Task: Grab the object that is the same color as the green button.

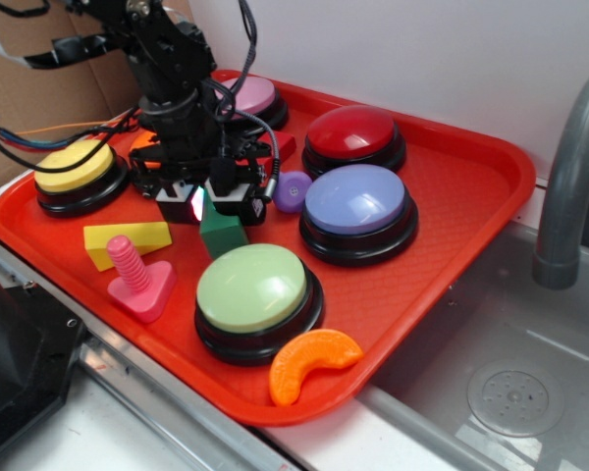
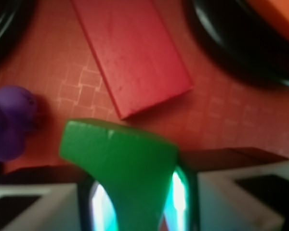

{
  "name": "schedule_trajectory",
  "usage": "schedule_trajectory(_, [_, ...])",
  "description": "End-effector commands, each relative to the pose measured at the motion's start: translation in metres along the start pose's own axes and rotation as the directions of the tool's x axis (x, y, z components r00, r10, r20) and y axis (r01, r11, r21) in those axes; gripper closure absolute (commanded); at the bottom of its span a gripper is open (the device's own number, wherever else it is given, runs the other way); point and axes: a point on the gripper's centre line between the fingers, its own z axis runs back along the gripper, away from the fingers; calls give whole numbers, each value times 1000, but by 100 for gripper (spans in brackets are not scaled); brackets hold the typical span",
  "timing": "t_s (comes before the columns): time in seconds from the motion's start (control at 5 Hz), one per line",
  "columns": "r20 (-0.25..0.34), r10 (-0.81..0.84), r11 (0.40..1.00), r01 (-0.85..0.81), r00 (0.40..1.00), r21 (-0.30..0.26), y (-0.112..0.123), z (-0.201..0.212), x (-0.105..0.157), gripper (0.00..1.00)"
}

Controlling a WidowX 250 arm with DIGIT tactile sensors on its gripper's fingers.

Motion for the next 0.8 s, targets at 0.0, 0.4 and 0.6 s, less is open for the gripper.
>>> schedule_trajectory(0.0, [-10, -250, 960, 249, 968, 127, -8, 78, 26, 100])
schedule_trajectory(0.4, [20, -371, 925, 368, 928, 98, 3, 148, 32, 100])
schedule_trajectory(0.6, [44, -317, 948, 316, 947, 41, 12, 158, 30, 100])
